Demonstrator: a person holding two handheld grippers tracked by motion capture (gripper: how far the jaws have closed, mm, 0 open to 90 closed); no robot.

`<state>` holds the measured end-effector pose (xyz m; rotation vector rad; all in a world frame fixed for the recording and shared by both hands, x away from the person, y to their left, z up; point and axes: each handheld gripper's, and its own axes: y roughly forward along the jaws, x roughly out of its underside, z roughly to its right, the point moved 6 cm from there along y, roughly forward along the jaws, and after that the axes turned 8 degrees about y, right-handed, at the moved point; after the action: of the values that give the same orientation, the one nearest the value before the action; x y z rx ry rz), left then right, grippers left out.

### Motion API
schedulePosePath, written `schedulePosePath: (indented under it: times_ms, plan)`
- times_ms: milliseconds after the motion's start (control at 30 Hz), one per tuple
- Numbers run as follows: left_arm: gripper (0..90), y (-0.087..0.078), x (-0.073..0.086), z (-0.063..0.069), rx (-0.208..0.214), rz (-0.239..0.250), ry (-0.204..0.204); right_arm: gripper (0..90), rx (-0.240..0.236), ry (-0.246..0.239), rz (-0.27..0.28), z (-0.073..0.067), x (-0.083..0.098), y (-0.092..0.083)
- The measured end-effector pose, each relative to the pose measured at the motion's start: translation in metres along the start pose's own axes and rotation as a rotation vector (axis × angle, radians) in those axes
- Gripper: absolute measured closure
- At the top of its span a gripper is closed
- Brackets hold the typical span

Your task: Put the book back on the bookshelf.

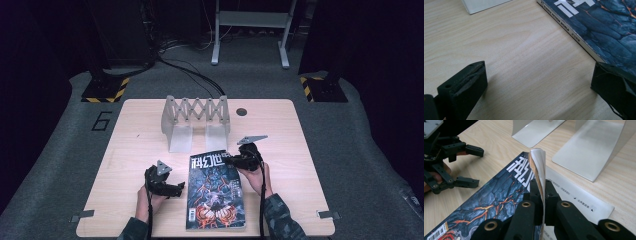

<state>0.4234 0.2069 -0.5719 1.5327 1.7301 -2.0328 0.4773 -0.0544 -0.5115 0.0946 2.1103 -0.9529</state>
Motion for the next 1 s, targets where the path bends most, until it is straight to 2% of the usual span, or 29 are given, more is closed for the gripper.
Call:
schedulePosePath:
  times_ms: [100,133,200,300,433,467,500,533,567,600,733,767,900,967,1000]
  plan:
    - [0.3,0.000,0.000,0.001,0.003,-0.002,-0.010,89.0,0.000,-0.012,0.009,-0.004,-0.001,-0.002]
    - [0.3,0.000,0.000,0.000,-0.006,0.004,-0.003,89.1,-0.004,-0.037,0.026,-0.007,-0.003,-0.003]
    - [0.3,0.001,0.000,0.000,-0.005,0.004,-0.004,89.1,-0.006,-0.038,0.031,-0.010,-0.004,-0.005]
    - [0.6,0.001,-0.001,0.000,-0.001,0.008,0.005,89.0,-0.011,-0.066,0.062,-0.018,-0.008,-0.010]
    - [1.9,0.001,-0.005,0.001,0.024,-0.023,-0.010,89.0,-0.013,-0.106,0.087,-0.026,-0.013,-0.015]
    - [3.1,0.001,-0.007,0.002,0.043,-0.014,-0.039,89.0,-0.012,-0.112,0.087,-0.028,-0.013,-0.016]
    - [4.5,0.001,-0.007,0.002,0.043,-0.014,-0.039,89.0,-0.012,-0.112,0.087,-0.028,-0.013,-0.016]
    - [4.5,0.000,-0.011,0.002,0.069,0.005,-0.070,89.0,-0.011,-0.125,0.089,-0.028,-0.014,-0.016]
    - [5.4,-0.002,-0.013,0.001,0.081,0.012,-0.080,89.0,-0.012,-0.121,0.095,-0.031,-0.014,-0.017]
    - [5.7,-0.002,-0.017,0.001,0.091,0.040,-0.112,89.0,-0.013,-0.131,0.105,-0.033,-0.016,-0.019]
    - [7.4,-0.010,-0.032,0.005,0.153,0.092,-0.129,89.0,-0.018,-0.135,0.116,-0.035,-0.017,-0.021]
    - [7.1,-0.011,-0.037,0.009,0.182,0.099,-0.124,89.0,-0.022,-0.151,0.124,-0.037,-0.018,-0.020]
    - [6.6,-0.005,-0.043,0.015,0.221,0.088,-0.119,89.0,-0.026,-0.160,0.140,-0.041,-0.018,-0.022]
    - [6.7,-0.003,-0.043,0.017,0.227,0.084,-0.121,89.0,-0.023,-0.166,0.141,-0.042,-0.019,-0.023]
    - [6.6,-0.001,-0.044,0.019,0.247,0.084,-0.121,89.0,-0.024,-0.171,0.146,-0.044,-0.019,-0.024]
